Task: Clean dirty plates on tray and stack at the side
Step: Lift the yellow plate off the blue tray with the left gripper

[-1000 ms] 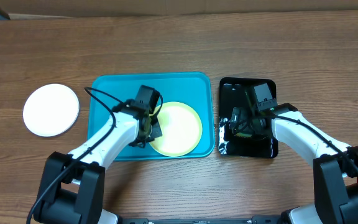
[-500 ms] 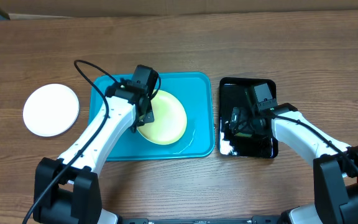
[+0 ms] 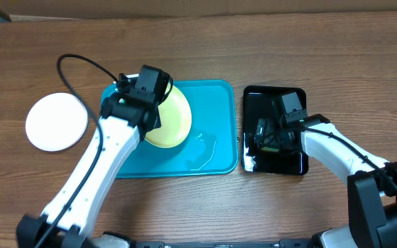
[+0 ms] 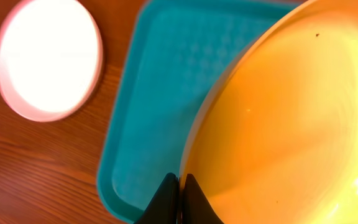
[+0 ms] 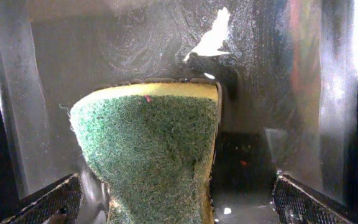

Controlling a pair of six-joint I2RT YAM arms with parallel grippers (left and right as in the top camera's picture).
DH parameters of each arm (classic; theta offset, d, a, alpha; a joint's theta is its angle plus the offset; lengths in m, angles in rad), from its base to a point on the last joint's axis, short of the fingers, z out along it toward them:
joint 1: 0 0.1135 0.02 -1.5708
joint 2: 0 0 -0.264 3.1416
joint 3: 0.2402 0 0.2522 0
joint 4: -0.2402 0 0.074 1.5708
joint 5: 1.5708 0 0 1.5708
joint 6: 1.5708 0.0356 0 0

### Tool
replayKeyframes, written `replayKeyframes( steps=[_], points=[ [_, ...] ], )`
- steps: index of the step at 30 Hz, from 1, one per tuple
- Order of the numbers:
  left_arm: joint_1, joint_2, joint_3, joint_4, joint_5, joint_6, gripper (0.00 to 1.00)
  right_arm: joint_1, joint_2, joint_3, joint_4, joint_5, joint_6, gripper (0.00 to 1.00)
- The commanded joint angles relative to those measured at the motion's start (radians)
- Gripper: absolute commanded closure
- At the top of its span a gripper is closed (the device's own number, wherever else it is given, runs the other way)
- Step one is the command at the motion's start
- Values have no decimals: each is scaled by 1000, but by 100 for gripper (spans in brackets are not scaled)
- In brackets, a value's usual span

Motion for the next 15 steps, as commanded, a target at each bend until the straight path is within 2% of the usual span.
replayKeyframes(
  steps=[1,8,15],
  points=[
    [-54,-61,25,5,-147,12,96,-3,1,-6,3,10,5,0],
    [-222,-60,25,4,-465,56,96,-4,1,-6,3,10,5,0],
    [-359,-47,25,3,-638,58,96,-3,1,-6,3,10,5,0]
  ],
)
